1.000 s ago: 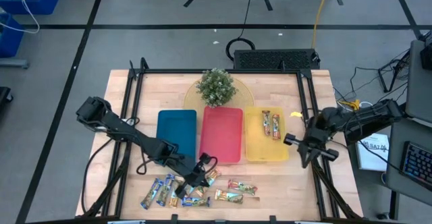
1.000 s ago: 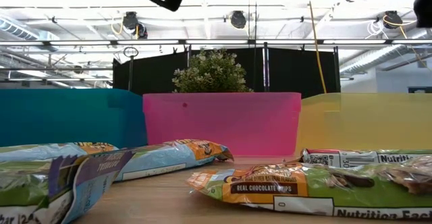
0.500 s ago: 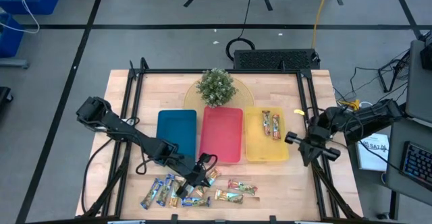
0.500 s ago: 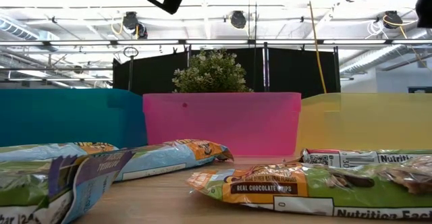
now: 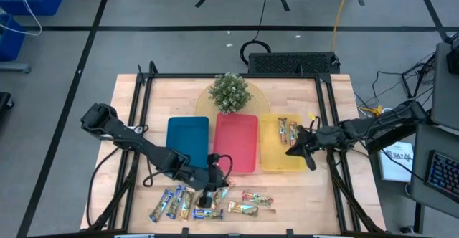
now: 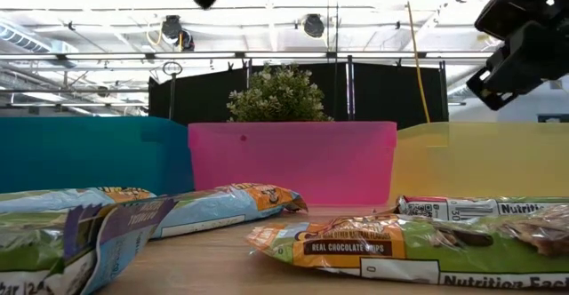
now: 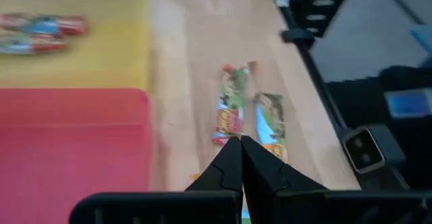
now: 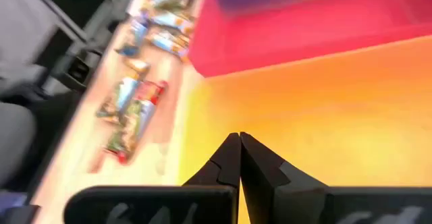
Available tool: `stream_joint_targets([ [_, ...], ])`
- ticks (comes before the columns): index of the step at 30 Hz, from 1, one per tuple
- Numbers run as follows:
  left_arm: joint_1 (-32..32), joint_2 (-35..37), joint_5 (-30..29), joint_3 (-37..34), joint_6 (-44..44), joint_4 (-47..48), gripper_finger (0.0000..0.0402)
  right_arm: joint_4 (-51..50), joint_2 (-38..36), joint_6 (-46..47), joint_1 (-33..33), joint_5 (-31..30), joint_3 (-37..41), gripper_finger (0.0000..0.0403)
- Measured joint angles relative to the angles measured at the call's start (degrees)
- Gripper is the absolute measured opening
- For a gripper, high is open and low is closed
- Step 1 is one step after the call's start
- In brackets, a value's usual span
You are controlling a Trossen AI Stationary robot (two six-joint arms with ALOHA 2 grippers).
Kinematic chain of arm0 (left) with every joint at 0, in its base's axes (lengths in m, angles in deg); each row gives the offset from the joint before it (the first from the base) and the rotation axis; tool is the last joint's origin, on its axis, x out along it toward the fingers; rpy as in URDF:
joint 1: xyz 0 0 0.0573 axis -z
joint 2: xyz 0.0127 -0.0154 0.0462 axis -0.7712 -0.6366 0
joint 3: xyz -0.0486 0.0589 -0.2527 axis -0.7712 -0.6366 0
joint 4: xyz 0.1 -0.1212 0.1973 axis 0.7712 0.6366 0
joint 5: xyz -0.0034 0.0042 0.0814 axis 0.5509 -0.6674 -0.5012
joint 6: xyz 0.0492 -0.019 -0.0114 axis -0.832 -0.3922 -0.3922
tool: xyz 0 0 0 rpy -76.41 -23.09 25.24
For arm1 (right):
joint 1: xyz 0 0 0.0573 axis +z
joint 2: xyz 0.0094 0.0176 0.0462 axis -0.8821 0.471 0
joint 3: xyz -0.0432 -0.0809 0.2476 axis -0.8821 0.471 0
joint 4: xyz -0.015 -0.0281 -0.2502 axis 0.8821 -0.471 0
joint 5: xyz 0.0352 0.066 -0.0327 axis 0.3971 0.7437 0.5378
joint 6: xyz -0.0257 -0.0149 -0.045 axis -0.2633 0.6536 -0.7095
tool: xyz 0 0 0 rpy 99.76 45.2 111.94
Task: Pick and place Granola Bars by type
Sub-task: Put the red granola bar into the yellow bin
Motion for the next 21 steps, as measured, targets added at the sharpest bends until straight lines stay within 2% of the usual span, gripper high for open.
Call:
stream_joint_targets([
  [4,2.0,-1.4,-7.8,4.5,-0.6,7.6,0.0012,-1.9,2.5,-1.4,4.0,-6.1,-2.5,0.0],
  [9,3.9,-1.6,-14.1,1.7,-4.8,5.6,0.0004,-3.2,3.4,-3.5,8.0,-12.3,-2.8,0.0],
  [15,7.3,3.3,-13.6,-6.7,-13.5,-8.1,0.0004,-5.9,3.9,-6.3,10.7,-13.8,-2.8,0.0],
  [21,9.2,16.7,-14.4,-21.2,-17.8,-22.3,0.0003,0.5,3.9,-12.6,12.6,-13.8,-2.8,0.0],
])
